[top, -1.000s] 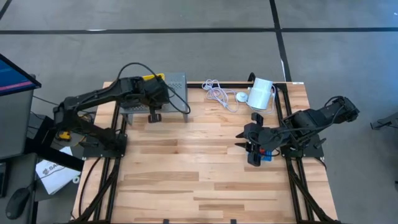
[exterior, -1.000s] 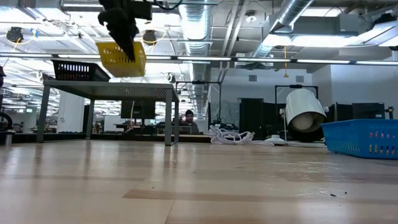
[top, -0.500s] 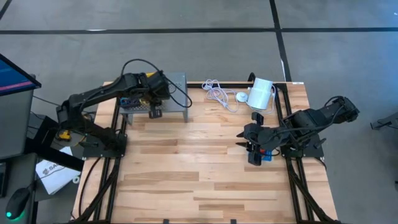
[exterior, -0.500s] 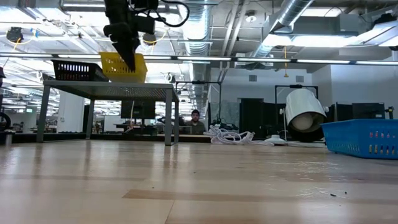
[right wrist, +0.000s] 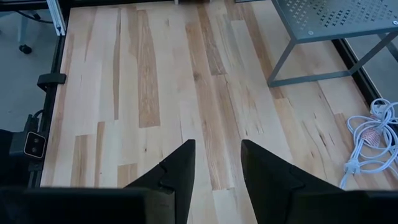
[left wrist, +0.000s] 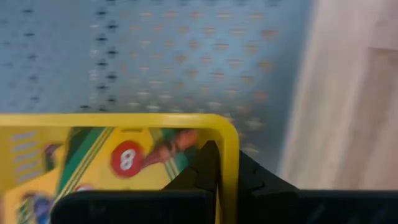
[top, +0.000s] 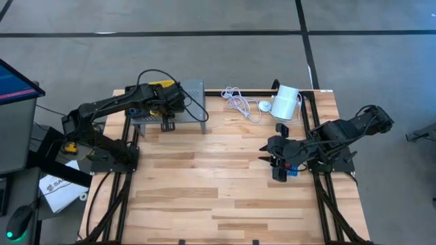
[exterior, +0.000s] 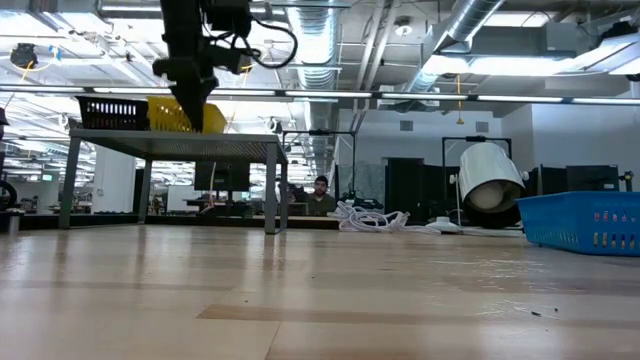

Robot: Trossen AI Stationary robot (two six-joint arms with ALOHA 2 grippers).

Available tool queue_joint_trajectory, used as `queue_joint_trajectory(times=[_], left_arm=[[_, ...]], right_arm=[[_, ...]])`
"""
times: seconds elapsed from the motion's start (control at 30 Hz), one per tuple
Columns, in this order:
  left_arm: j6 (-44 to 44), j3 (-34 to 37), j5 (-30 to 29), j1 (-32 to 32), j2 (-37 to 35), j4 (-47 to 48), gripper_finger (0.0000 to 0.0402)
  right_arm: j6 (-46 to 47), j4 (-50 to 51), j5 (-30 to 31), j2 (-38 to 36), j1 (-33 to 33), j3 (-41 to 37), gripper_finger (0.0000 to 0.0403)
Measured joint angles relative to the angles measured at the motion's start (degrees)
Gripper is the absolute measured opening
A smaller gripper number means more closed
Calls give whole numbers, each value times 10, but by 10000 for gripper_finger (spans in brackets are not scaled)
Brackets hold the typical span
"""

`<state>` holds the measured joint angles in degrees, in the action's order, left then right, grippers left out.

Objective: Pick & Place Office Desk Supplies
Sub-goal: Put the yellow bin on the shelf

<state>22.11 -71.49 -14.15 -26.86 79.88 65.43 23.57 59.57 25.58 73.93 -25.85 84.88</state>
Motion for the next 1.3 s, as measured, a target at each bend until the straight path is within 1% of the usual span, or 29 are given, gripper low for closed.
queue_joint_trajectory(times=[0.1,0.33,0.53,0.7,0.83,1.07,1.3], left_arm=[[0,16,-11,-5,-2,-26,0],[17,18,-6,2,-1,-55,0],[14,18,-4,2,-1,-54,6],[-11,19,-1,2,0,-47,16],[-28,19,0,2,0,-39,34],[-46,18,-5,2,-6,-34,84],[-46,18,-11,2,-51,-43,128]], right_arm=[[0,0,0,0,-1,0,124],[0,0,0,0,-1,0,124],[0,0,0,0,-1,0,124],[-1,0,0,0,-1,0,124],[-1,0,0,0,-1,0,124],[-1,0,0,0,-1,0,124],[-1,0,0,0,-1,0,124]])
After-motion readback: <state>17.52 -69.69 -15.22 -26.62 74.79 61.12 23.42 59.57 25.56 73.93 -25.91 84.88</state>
